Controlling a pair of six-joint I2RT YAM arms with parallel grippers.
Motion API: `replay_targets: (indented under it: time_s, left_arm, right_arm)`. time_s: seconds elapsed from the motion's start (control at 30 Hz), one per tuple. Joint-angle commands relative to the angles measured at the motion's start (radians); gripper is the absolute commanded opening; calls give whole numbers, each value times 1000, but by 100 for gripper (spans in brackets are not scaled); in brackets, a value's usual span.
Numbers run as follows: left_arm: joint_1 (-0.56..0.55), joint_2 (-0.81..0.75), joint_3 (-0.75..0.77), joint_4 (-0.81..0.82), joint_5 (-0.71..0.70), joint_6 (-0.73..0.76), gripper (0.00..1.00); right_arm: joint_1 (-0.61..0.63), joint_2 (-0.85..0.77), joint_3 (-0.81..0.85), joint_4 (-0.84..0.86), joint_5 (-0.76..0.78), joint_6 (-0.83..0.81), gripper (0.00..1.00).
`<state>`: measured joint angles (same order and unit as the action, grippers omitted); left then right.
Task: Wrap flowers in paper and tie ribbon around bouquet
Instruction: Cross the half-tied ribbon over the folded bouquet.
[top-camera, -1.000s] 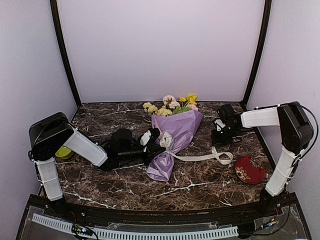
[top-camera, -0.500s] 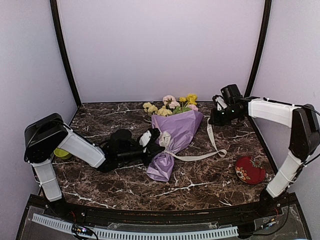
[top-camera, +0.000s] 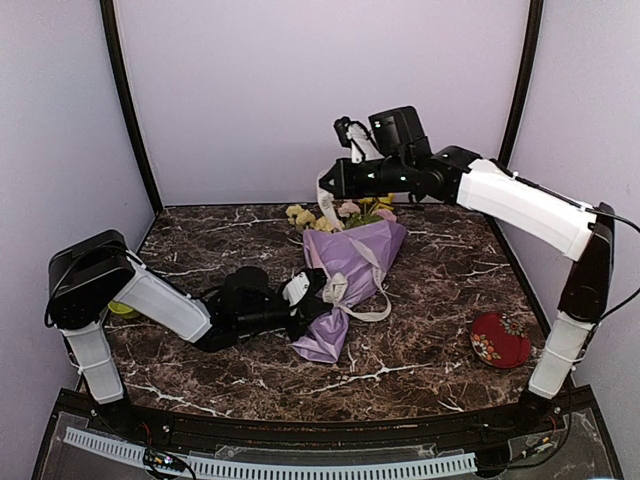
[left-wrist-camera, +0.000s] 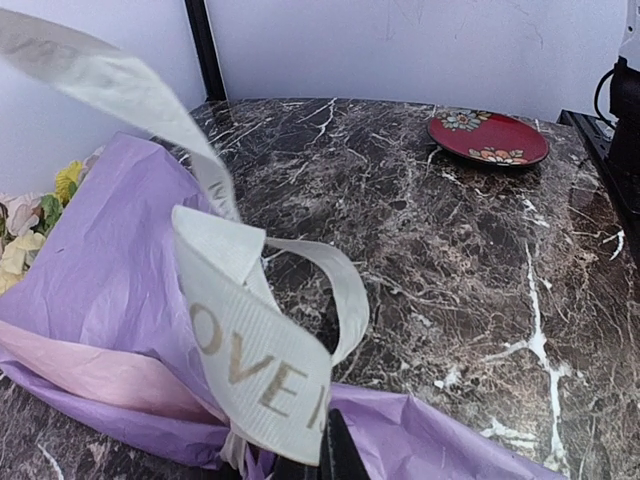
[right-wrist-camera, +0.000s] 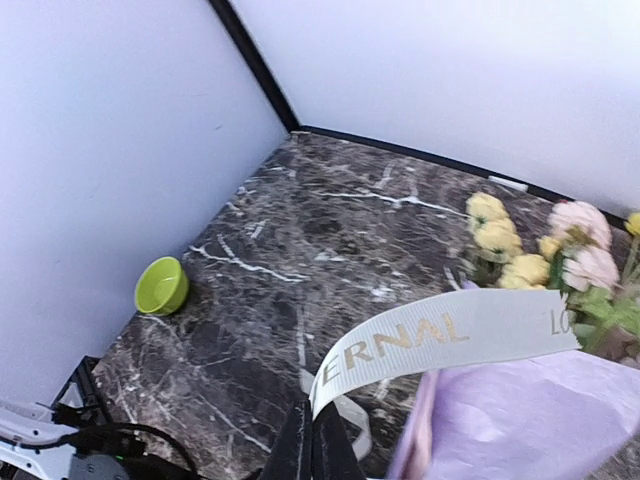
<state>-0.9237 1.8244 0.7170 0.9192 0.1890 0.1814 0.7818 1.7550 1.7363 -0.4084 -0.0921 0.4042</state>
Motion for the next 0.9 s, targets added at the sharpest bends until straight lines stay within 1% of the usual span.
replay_targets:
  time_s: [0.0, 0.17, 0.23, 0.4, 0.47, 0.5, 0.53, 0.57, 0.63, 0.7, 0.73, 0.77, 0.87]
  left_arm:
    - [-9, -67, -56, 51, -22, 12, 0]
    - [-16, -91, -91, 65, -21, 25, 0]
    - [-18, -103, -104, 86, -28, 25, 0]
    - [-23, -125, -118, 80, -33, 27, 0]
    - [-23, -131, -127, 86, -43, 25, 0]
    - [-23, -132, -132, 94, -43, 23, 0]
    - [-23, -132, -136, 101, -40, 19, 0]
    - [-23, -131, -138, 108, -38, 11, 0]
    - [-23, -126, -144, 132, -34, -1, 0]
    - [-23, -116, -149, 159, -31, -15, 0]
    - [-23, -109, -148, 166, -31, -20, 0]
    - [-23, -103, -149, 174, -31, -27, 0]
    - [-23, -81, -156, 219, -36, -54, 0]
  right_arm:
    - [102, 110, 105, 9, -12, 20, 0]
    - [151, 173, 150, 46, -38, 48, 0]
    - [167, 209, 180, 59, -73, 67, 0]
    - [258, 338, 357, 7, -108, 70, 0]
    - [273, 369, 411, -23, -120, 73, 0]
    - [273, 374, 423, -36, -110, 72, 11]
    - [271, 370, 426, -53, -86, 63, 28]
    - [268, 361, 423, -68, -54, 51, 43]
    - [258, 327, 391, -81, -1, 35, 67]
    - [238, 276, 339, -78, 16, 30, 83]
    - [229, 255, 319, -82, 19, 26, 92]
    - [220, 236, 301, -92, 20, 19, 99]
    - [196, 180, 262, -151, 33, -7, 100]
